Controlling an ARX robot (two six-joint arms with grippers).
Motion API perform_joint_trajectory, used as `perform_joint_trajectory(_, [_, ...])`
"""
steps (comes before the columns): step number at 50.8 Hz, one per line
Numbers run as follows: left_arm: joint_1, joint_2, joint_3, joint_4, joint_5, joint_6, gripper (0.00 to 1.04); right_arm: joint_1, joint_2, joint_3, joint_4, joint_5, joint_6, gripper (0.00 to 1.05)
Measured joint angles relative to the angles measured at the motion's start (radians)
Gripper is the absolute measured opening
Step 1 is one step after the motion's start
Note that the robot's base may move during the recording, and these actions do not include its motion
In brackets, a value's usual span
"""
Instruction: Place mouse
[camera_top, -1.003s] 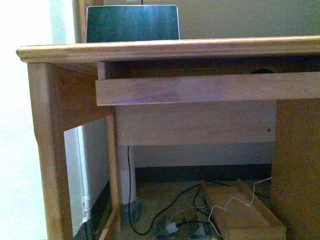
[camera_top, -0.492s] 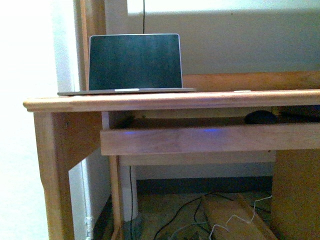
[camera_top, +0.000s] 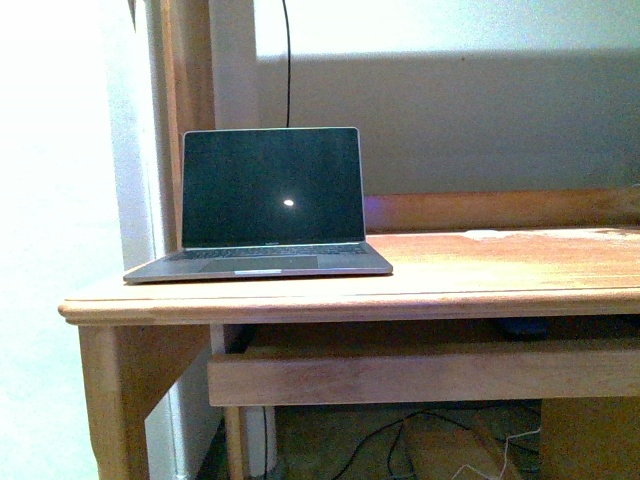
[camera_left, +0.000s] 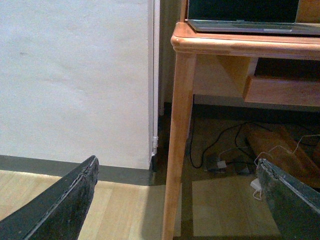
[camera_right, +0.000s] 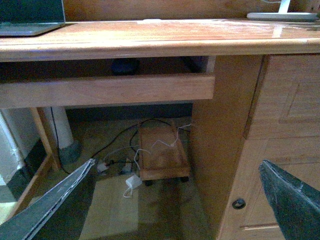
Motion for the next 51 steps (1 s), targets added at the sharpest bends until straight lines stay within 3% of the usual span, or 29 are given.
perform_joint_trajectory(8, [0.016,0.161,0.044,-0.044,0.064,-0.058,0.97,0.000,0.000,0.000,0.000,-0.001,0.000,0.97])
perform_joint_trajectory(17, [0.124,0.647,0.108,0.332,0.195,0.079,0.97,0.000,0.000,0.000,0.000,-0.001,0.000,0.97])
perform_joint_trajectory(24, [0.122,1.035,0.202,0.678,0.242,0.351,0.97,0.000,0.000,0.000,0.000,0.000,0.000,0.97])
perform_joint_trajectory(36, [0.082,1.434,0.330,1.045,0.307,0.793,0.97,0.000,0.000,0.000,0.000,0.000,0.000,0.97])
perform_joint_trajectory(43, [0.050,1.649,0.457,1.124,0.369,1.065,0.97,0.000,0.000,0.000,0.000,0.000,0.000,0.97])
perform_joint_trajectory(51, [0.015,1.804,0.602,1.123,0.415,1.203,0.97,0.000,0.000,0.000,0.000,0.000,0.000,0.97])
